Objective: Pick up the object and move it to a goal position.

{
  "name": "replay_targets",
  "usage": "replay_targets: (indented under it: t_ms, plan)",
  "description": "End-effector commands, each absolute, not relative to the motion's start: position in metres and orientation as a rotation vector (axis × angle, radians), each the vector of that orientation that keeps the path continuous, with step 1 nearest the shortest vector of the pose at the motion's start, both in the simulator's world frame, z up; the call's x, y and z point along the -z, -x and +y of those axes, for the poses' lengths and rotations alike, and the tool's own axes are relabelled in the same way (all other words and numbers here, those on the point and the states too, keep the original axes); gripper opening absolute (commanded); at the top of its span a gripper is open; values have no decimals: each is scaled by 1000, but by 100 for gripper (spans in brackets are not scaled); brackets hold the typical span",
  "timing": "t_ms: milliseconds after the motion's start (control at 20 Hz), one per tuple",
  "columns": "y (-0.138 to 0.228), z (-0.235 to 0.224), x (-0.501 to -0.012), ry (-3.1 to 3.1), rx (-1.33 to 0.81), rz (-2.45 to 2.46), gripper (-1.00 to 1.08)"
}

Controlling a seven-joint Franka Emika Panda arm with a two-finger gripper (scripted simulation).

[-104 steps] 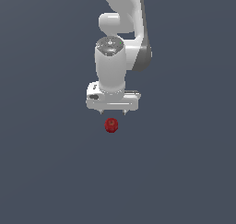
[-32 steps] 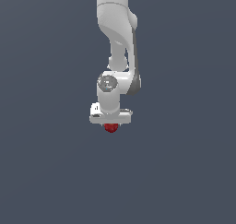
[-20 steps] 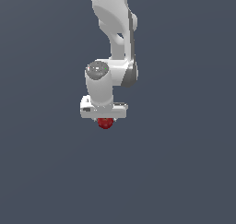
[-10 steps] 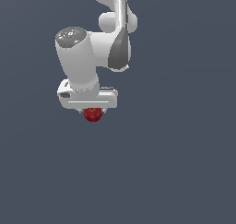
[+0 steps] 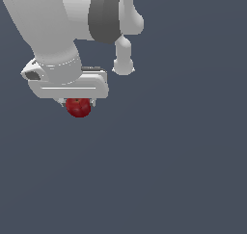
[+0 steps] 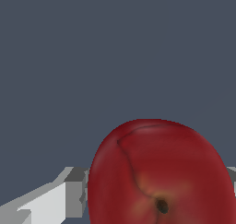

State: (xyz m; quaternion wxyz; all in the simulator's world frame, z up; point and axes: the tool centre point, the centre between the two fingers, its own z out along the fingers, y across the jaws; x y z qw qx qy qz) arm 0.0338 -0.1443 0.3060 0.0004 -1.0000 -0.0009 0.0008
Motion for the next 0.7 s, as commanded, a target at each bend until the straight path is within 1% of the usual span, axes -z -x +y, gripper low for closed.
replay_targets:
  t_ms: [0, 350, 650]
  plan:
    - [-38, -153, -328, 3141, 0, -4, -100]
    - [-49, -172, -373, 3141, 0, -4, -100]
    - [-57, -183, -399, 3141, 0, -4, -100]
